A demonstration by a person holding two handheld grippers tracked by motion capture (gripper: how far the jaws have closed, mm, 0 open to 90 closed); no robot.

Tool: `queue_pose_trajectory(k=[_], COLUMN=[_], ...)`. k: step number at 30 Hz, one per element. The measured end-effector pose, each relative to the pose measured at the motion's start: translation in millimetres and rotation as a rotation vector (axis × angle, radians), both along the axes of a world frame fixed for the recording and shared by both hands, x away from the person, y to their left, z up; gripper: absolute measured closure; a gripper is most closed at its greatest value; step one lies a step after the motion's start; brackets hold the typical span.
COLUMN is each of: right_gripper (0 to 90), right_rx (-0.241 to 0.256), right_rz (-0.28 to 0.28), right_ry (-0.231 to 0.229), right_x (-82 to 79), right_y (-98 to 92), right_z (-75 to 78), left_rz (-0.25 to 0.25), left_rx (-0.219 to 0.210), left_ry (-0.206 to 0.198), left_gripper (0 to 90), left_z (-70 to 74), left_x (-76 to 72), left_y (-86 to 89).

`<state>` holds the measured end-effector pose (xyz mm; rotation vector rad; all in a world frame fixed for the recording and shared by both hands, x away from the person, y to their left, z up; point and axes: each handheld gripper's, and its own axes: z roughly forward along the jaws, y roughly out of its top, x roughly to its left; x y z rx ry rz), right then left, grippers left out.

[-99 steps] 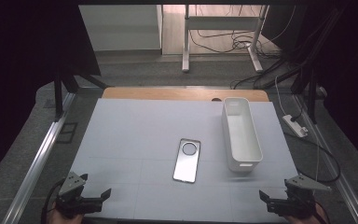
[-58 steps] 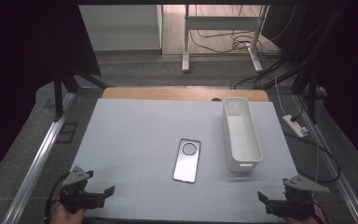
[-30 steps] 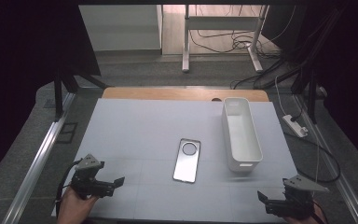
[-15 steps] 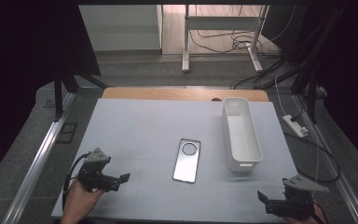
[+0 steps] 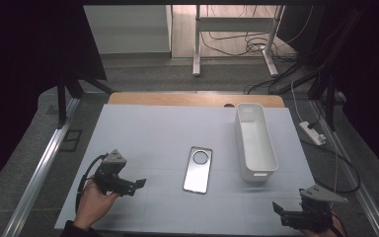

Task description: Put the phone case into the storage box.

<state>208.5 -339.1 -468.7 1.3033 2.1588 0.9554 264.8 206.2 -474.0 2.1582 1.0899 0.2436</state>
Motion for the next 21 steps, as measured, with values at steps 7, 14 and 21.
queue_pose_trajectory(k=[7,14,21], right_gripper=[0.0,0.0,0.0], right_rx=[0.000,-0.002,-0.003], right_rz=[-0.002,-0.003,-0.003], right_ry=[0.001,0.003,0.003], right_x=[-0.1,0.2,0.3], right_y=[0.0,0.1,0.2], right_z=[0.0,-0.2,-0.2], left_rz=[-0.028,-0.051,-0.080], left_rx=[0.024,0.034,0.042], left_ry=[0.009,0.016,0.016], left_gripper=[0.0,0.0,0.0], left_z=[2.0,2.5,4.8], left_x=[12.5,23.4,33.7], left_y=[-13.3,-26.3,-39.7])
